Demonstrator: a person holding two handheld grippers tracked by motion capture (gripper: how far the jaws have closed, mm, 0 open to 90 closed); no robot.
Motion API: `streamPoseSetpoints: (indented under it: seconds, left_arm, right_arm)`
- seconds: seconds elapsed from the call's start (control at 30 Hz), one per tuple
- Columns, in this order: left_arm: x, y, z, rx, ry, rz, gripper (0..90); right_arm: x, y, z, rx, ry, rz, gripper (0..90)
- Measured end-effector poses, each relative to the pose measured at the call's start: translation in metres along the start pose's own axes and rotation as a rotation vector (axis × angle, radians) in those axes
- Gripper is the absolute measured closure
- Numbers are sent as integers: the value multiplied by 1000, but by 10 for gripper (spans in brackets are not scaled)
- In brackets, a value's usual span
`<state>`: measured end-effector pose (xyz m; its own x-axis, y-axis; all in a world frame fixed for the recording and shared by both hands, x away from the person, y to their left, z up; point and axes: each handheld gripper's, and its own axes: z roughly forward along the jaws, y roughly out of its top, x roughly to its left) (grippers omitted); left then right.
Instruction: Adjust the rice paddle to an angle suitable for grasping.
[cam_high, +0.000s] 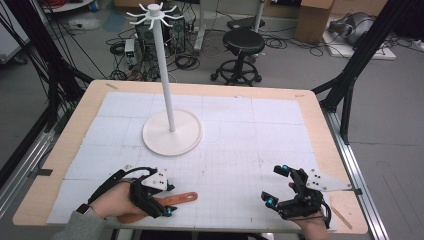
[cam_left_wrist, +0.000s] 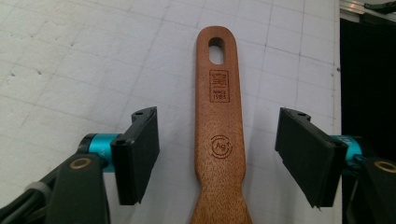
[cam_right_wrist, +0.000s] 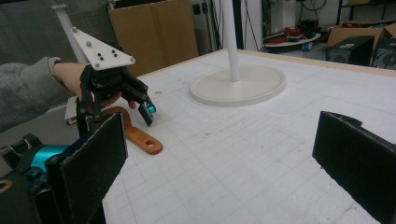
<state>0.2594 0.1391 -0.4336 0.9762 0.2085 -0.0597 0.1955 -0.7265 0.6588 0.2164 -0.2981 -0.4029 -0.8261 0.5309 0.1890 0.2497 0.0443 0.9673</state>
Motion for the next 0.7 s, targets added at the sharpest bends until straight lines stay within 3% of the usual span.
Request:
streamPoseSetpoints:
  seconds: [0.3, 0.7]
  left_arm:
    - [-1, -1, -2, 7, 32, 23, 471]
    - [-5, -1, -5, 18, 20, 25, 642]
  right_arm:
    - [0, -1, 0, -2, 1, 3, 21]
    - [0, 0, -1, 0, 1, 5, 21]
